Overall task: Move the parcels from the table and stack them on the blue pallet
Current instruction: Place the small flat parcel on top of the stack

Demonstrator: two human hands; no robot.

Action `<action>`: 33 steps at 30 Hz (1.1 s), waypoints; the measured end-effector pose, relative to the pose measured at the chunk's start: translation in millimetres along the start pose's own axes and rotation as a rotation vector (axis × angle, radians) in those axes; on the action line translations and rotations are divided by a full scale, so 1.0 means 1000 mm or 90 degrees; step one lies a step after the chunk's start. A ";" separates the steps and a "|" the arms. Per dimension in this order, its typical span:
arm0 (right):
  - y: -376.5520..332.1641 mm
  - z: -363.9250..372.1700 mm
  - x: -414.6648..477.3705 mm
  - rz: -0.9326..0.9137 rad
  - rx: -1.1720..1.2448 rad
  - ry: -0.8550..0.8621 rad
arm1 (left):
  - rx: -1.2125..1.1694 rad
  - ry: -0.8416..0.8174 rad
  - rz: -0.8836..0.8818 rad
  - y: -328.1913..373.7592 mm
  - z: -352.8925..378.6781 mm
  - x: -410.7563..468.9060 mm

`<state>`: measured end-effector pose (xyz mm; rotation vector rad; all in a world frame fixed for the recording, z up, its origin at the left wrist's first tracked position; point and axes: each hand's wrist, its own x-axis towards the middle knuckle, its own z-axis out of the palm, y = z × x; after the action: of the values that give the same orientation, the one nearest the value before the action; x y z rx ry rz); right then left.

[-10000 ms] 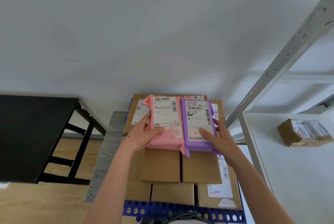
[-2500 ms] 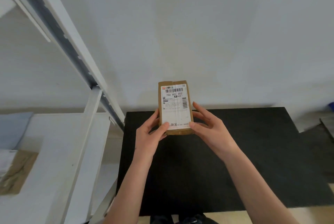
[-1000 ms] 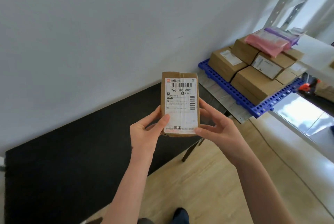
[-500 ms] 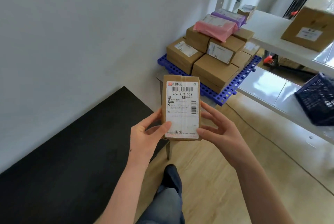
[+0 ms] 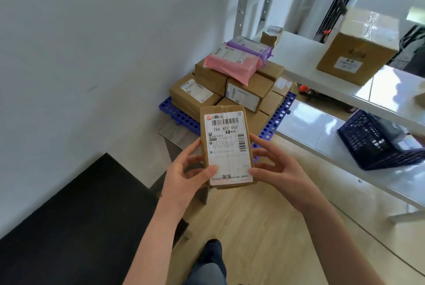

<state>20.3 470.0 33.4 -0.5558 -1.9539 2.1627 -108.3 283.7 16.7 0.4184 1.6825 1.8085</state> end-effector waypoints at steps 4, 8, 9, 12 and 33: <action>-0.013 -0.023 0.034 0.018 -0.017 -0.005 | -0.006 -0.009 0.004 0.007 0.012 0.041; -0.016 -0.046 0.062 0.026 -0.010 0.003 | -0.005 -0.011 0.001 0.011 0.025 0.078; -0.016 -0.052 0.068 0.027 -0.004 0.004 | 0.002 -0.011 0.001 0.012 0.030 0.086; -0.014 -0.070 0.084 0.036 0.011 0.009 | 0.026 -0.005 -0.006 0.013 0.042 0.106; -0.071 -0.289 0.241 0.076 -0.027 -0.182 | -0.034 0.232 0.038 0.026 0.239 0.247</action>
<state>-97.2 834.6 45.2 -0.3973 -2.1638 2.3936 -153.0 625.8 29.1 0.1204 1.8702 2.0643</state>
